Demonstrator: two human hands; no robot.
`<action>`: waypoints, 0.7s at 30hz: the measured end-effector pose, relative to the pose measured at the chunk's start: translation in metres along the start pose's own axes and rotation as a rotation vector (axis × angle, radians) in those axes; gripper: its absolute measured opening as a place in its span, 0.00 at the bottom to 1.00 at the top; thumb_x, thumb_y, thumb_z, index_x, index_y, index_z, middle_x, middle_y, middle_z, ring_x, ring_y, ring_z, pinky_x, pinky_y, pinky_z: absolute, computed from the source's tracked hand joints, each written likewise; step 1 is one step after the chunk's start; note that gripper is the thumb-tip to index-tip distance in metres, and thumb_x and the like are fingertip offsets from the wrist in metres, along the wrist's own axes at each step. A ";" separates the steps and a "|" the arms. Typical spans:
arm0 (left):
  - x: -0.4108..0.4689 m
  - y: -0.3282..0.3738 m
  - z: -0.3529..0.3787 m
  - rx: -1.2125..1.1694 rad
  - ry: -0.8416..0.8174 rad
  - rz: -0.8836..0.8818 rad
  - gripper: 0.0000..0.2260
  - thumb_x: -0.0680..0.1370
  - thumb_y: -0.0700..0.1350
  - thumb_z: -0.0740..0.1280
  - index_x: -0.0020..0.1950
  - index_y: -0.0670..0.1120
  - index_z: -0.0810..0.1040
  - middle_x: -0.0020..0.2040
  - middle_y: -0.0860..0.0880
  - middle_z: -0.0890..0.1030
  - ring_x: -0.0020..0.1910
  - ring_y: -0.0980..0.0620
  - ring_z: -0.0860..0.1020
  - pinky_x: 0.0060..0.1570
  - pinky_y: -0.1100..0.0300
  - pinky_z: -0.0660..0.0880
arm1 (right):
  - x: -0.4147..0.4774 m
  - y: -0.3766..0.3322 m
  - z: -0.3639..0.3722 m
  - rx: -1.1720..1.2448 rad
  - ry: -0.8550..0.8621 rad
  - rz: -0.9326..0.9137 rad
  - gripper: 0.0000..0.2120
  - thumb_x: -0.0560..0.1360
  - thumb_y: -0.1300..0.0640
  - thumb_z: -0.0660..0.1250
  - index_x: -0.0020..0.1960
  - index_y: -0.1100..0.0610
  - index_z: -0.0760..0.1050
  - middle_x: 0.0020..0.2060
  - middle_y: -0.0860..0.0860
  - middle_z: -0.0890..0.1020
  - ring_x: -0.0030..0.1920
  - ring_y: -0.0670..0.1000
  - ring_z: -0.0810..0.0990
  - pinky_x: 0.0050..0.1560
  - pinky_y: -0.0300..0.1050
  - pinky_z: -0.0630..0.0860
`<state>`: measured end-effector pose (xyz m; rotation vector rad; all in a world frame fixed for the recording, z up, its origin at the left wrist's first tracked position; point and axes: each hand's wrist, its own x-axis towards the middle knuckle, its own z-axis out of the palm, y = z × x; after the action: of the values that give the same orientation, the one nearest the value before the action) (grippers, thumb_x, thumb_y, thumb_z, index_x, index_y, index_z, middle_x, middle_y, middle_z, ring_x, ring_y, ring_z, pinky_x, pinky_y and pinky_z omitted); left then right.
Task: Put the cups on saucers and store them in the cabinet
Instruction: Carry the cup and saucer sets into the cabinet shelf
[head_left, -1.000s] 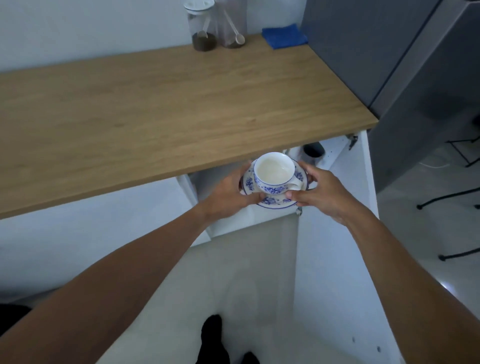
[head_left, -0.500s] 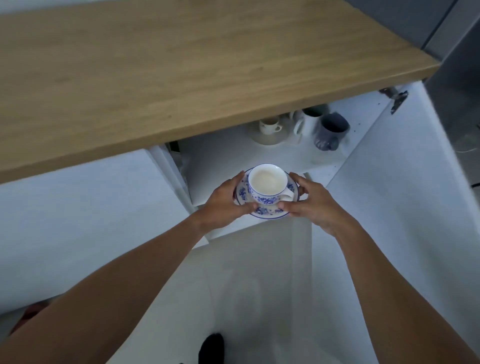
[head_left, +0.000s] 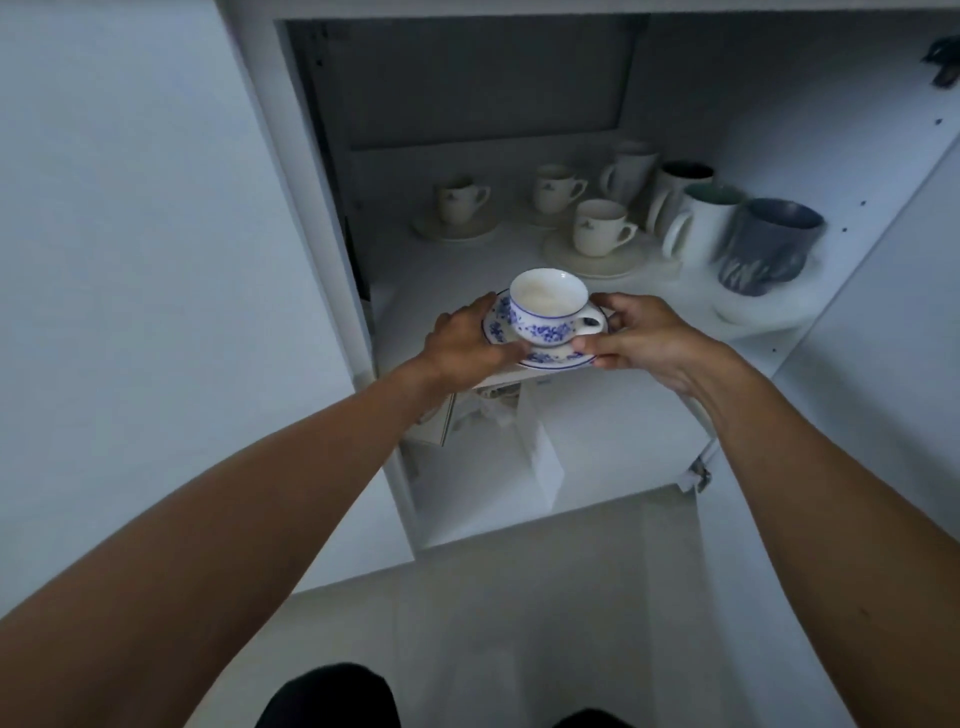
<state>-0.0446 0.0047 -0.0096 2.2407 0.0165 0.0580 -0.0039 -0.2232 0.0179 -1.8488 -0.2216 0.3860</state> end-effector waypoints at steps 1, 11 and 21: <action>0.003 -0.003 0.000 -0.006 0.004 -0.003 0.36 0.61 0.68 0.70 0.67 0.61 0.70 0.64 0.55 0.78 0.64 0.46 0.75 0.66 0.46 0.71 | 0.006 0.002 0.001 0.001 0.013 -0.005 0.27 0.70 0.68 0.76 0.67 0.58 0.75 0.40 0.50 0.83 0.35 0.42 0.84 0.35 0.35 0.80; 0.053 -0.018 -0.005 0.048 0.083 -0.127 0.35 0.60 0.69 0.67 0.66 0.62 0.72 0.64 0.54 0.79 0.65 0.46 0.74 0.65 0.46 0.71 | 0.077 0.002 0.002 0.000 0.030 -0.024 0.26 0.68 0.67 0.78 0.64 0.62 0.77 0.49 0.56 0.85 0.42 0.47 0.85 0.36 0.35 0.80; 0.121 -0.029 -0.027 0.214 0.182 -0.273 0.36 0.66 0.60 0.65 0.74 0.58 0.65 0.71 0.46 0.73 0.70 0.39 0.66 0.69 0.48 0.67 | 0.172 -0.008 0.021 -0.097 0.029 -0.109 0.18 0.68 0.67 0.78 0.56 0.67 0.79 0.40 0.58 0.81 0.35 0.50 0.78 0.32 0.39 0.80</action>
<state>0.0751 0.0480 -0.0109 2.4184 0.4445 0.1167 0.1479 -0.1435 -0.0062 -1.9268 -0.3244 0.2771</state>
